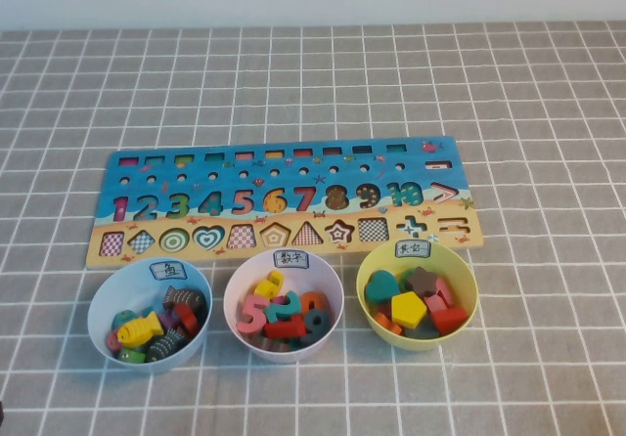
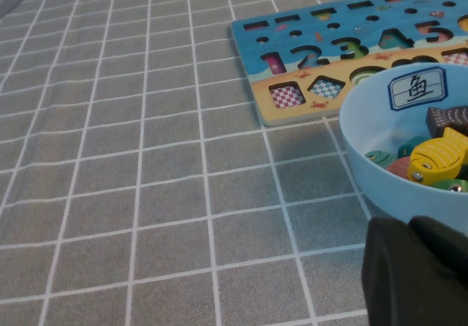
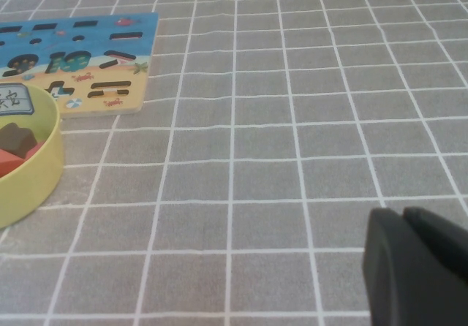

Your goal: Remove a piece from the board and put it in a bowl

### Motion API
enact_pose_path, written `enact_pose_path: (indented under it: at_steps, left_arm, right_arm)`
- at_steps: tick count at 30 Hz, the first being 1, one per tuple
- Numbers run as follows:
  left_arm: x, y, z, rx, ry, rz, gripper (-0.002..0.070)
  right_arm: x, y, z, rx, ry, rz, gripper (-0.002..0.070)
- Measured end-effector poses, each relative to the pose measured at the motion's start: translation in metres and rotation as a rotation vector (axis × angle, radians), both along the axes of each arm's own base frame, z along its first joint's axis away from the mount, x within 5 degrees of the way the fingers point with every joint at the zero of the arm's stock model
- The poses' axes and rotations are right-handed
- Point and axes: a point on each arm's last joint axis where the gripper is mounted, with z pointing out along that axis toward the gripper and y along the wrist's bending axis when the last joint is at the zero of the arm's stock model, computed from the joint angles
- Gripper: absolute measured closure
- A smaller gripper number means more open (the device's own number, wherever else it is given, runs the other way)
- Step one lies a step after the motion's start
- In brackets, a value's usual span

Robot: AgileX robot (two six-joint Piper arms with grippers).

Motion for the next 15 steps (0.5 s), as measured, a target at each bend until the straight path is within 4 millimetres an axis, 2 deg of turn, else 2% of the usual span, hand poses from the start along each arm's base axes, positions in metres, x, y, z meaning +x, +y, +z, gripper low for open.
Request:
enact_pose_path:
  at_steps: [15]
  left_arm:
    - [0.0,0.0003,0.0,0.007,-0.001,0.003,0.0678]
  right_arm:
    - [0.0,0.0,0.0,0.0,0.0,0.0,0.0694]
